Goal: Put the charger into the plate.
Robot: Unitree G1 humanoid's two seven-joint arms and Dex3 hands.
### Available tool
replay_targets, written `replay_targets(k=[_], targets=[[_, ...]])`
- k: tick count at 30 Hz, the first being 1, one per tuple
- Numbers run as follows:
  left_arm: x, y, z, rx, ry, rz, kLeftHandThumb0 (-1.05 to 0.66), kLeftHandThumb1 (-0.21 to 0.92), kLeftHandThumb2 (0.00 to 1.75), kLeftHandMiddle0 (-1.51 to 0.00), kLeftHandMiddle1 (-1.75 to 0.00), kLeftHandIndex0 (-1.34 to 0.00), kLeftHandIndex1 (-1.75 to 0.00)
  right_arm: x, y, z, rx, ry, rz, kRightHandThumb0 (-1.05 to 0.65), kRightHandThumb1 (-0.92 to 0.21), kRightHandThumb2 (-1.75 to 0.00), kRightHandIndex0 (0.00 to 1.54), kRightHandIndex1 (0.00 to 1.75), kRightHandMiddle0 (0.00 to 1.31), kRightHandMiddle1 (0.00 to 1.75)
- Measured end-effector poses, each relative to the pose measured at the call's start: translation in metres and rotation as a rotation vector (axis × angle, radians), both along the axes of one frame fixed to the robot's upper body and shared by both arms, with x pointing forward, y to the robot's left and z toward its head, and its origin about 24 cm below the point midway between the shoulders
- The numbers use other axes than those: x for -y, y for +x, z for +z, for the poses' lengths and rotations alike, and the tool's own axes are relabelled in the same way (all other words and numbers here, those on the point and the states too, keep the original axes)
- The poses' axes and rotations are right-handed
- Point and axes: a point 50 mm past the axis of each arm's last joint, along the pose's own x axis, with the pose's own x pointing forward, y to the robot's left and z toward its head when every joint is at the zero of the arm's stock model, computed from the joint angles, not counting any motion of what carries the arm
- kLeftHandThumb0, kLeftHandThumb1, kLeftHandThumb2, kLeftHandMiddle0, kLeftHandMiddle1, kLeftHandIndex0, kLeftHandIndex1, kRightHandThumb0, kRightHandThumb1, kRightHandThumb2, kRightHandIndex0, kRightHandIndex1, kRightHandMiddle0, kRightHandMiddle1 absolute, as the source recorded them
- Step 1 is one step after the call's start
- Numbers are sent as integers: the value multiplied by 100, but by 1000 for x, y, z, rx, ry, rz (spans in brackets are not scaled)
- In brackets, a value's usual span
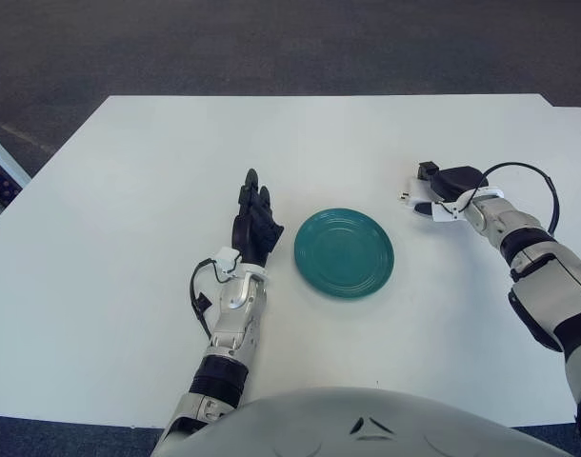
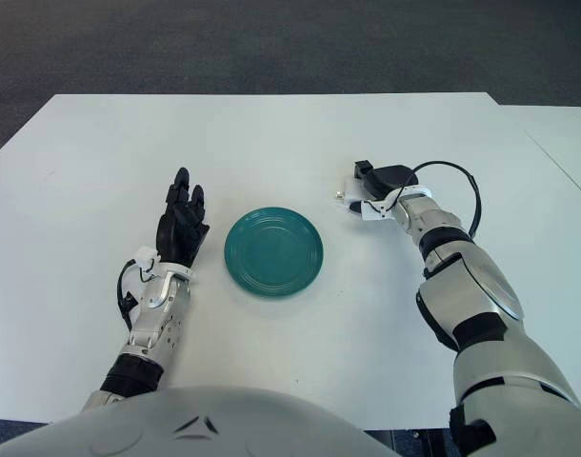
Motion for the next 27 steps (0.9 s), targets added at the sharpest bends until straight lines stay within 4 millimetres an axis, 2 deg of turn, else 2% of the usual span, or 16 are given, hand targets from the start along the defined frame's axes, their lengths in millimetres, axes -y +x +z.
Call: replay_targets(k=[6, 9, 17, 20, 23, 27], targets=[[0, 0, 1, 2, 3, -3, -105, 92, 104, -9, -1, -8, -7, -4, 6, 15, 5, -14, 85, -48, -92, -87, 83, 175, 67, 175], [0, 0, 2, 1, 18, -2, -105, 92, 105, -9, -1, -9, -8, -14, 13, 30, 47, 18, 138, -49, -92, -86, 84, 175, 67, 175], [-1, 0, 2, 9, 63, -10, -105, 92, 106, -7, 0, -8, -9, -51, 30, 108, 319, 180, 299, -51, -92, -78, 89, 175, 72, 175], [-2, 0, -1, 3, 66, -15, -105, 92, 108, -6, 0, -8, -9, -64, 29, 133, 416, 248, 352, -51, -92, -75, 94, 175, 77, 175], [-5, 0, -5, -12, 69, -12, -105, 92, 109, -6, 0, -7, -10, -80, 21, 149, 481, 307, 424, -51, -92, -73, 100, 175, 81, 175], [-11, 0, -10, -28, 71, -6, -105, 92, 109, -4, 0, -5, -10, -100, 3, 153, 500, 361, 518, -51, -92, -72, 104, 175, 84, 175]])
